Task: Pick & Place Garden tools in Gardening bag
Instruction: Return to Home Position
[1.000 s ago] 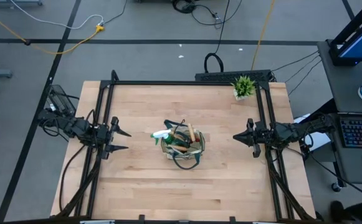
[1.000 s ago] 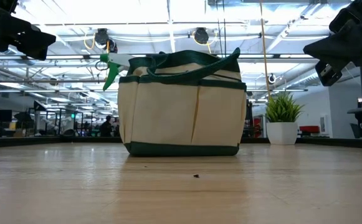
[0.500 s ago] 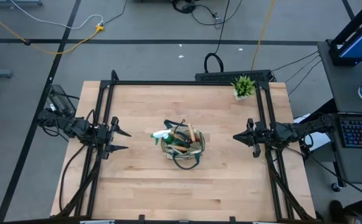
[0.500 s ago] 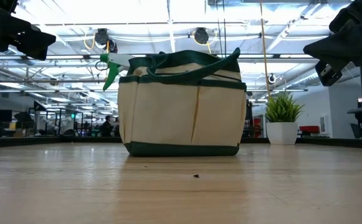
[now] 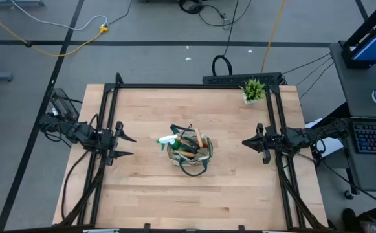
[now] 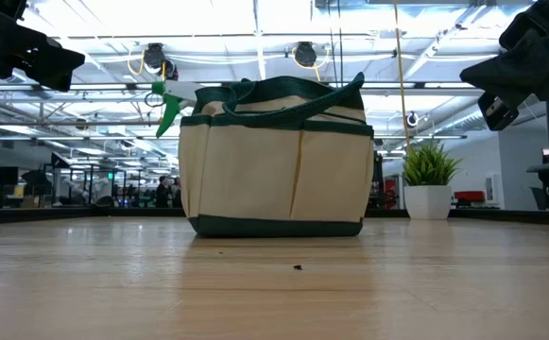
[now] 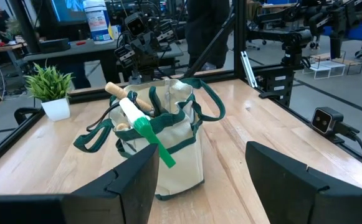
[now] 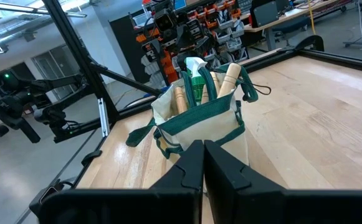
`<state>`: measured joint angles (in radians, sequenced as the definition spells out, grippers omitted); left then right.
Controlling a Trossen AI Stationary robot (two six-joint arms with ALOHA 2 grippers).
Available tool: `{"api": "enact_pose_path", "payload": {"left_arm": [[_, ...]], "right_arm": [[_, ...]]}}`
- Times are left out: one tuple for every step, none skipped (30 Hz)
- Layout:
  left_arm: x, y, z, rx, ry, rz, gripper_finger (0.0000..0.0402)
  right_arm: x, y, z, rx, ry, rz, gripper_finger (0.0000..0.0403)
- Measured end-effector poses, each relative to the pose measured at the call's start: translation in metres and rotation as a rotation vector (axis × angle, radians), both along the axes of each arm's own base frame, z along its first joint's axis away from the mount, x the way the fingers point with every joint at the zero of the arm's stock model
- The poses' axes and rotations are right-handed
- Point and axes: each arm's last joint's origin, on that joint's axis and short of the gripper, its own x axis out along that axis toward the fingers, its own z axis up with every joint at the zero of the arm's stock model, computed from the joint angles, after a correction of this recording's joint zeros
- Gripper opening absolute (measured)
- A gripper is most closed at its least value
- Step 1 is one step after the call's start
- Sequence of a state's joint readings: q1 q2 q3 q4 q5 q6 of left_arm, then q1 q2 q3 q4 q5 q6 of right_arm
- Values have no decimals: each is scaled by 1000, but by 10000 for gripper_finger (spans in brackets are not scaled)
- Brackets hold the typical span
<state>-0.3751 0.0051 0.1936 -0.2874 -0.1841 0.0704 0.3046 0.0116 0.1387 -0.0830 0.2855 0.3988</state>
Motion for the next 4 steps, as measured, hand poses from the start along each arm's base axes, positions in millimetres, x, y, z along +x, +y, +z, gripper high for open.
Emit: {"api": "enact_pose_path", "payload": {"left_arm": [[0, 0, 0, 0, 0, 0, 244], [0, 0, 0, 0, 0, 1, 244], [0, 0, 0, 0, 0, 0, 244], [0, 0, 0, 0, 0, 0, 244]], "right_arm": [[0, 0, 0, 0, 0, 0, 4], [0, 0, 0, 0, 0, 0, 4], [0, 0, 0, 0, 0, 0, 4], [0, 0, 0, 0, 0, 0, 4]]}}
